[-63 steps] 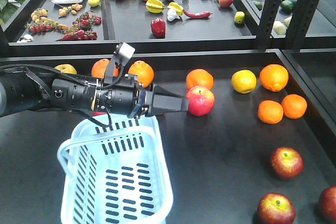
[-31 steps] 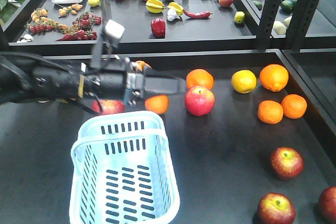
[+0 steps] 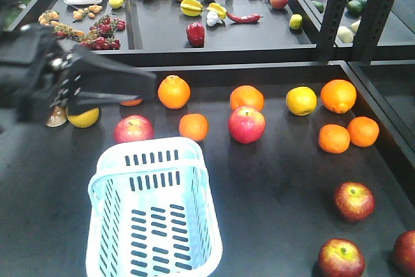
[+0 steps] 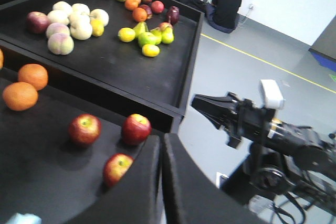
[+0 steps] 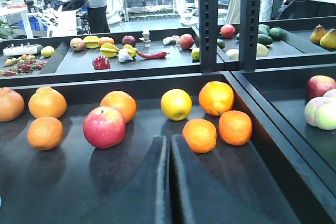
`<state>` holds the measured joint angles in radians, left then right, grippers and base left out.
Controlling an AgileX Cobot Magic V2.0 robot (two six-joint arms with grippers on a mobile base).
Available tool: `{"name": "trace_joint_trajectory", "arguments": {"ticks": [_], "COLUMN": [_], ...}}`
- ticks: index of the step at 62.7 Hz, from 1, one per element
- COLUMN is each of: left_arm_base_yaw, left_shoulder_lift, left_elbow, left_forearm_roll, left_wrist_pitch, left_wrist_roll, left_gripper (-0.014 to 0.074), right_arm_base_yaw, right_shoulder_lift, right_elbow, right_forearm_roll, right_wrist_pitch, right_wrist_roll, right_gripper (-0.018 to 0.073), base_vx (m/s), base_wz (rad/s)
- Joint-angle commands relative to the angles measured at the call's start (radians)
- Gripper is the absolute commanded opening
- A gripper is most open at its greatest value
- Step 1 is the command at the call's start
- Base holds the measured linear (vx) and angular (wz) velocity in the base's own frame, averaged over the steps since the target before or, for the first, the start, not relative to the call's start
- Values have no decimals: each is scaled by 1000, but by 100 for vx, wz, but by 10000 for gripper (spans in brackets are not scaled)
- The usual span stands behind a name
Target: Pick three apples into basket with both arms
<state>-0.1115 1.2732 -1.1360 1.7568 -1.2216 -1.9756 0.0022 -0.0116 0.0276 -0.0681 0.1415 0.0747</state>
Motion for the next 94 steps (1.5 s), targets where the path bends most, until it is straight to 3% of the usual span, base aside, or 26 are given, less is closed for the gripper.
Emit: {"name": "trace_joint_trajectory", "arguments": {"ticks": [1, 27, 32, 48, 57, 80, 94], "left_arm_base_yaw": [6, 6, 6, 6, 6, 6, 6], "left_shoulder_lift": [-69, -282, -339, -543, -616, -636, -636], "left_elbow": [54, 558, 644, 861, 924, 934, 931], "left_forearm_roll": [22, 22, 22, 22, 21, 22, -25], "left_wrist_pitch": [-36, 1, 55, 312, 402, 440, 488], "left_wrist_roll": [-12, 70, 105, 103, 103, 103, 103], "left_gripper": [-8, -8, -8, -8, -8, -8, -8], "right_arm_base_yaw": [-5, -5, -5, -5, -5, -5, -5], "right_shoulder_lift": [-1, -1, -1, -1, -1, -1, -1], "right_elbow": [14, 14, 14, 14, 14, 14, 14], "right_forearm_roll": [-2, -2, -2, -2, -2, -2, -2], "right_wrist_pitch": [-72, -72, -72, -72, -72, -72, -72], "right_wrist_roll": [-5, -5, -5, -5, -5, -5, -5], "right_gripper": [-5, -5, -5, -5, -5, -5, -5], "base_vx": [0, 0, 0, 0, 0, 0, 0], "base_wz": [0, 0, 0, 0, 0, 0, 0]}}
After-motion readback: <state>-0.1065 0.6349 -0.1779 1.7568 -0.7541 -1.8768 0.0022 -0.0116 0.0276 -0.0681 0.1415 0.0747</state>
